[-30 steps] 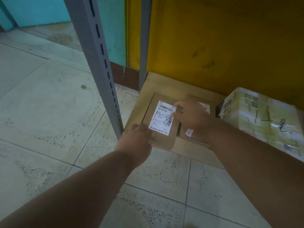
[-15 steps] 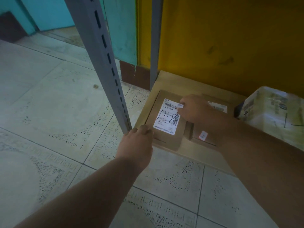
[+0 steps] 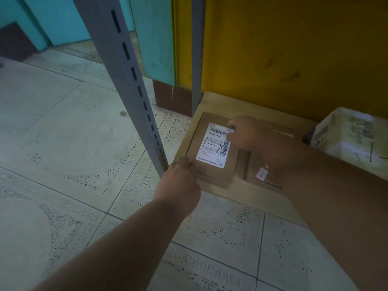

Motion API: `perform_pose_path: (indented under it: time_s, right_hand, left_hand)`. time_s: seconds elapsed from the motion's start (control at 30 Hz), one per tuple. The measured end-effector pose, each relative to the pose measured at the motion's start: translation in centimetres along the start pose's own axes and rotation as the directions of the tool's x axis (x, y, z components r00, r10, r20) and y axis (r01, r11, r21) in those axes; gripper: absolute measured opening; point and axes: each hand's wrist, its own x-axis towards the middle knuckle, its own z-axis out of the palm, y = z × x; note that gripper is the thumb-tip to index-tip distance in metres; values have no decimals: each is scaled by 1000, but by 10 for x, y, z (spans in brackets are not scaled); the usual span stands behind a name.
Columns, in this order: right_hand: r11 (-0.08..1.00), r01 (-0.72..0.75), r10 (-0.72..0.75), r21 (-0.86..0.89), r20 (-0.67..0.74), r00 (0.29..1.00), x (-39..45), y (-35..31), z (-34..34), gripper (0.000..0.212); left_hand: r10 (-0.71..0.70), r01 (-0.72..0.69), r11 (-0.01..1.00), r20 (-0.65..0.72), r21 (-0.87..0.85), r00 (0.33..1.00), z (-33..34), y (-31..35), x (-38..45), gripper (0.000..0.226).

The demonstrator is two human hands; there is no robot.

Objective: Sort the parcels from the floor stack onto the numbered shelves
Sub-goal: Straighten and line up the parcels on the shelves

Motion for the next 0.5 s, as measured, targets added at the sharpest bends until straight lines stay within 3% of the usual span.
perform_pose_path:
  time_s: [0.13, 0.27, 0.37, 0.5]
  right_hand:
    - [1000, 6, -6, 26, -2, 1000, -1, 3, 1, 15]
    - [994, 27, -20, 102, -76, 997, -14, 9, -3, 29]
    - [996, 38, -28, 82, -120, 992, -26, 22, -10, 31]
    - [999, -40, 40, -32, -19, 999, -33, 51, -28, 38]
  left_hand:
    - [-20, 20, 1000, -15, -18, 1000, -1, 0, 4, 48]
    - [-52, 47, 997, -77, -58, 996, -1, 3, 1, 42]
    - [12, -14, 1000, -74, -28, 997, -5, 17, -5, 41]
    - [113, -113, 993, -8, -32, 994, -11, 43, 0, 37]
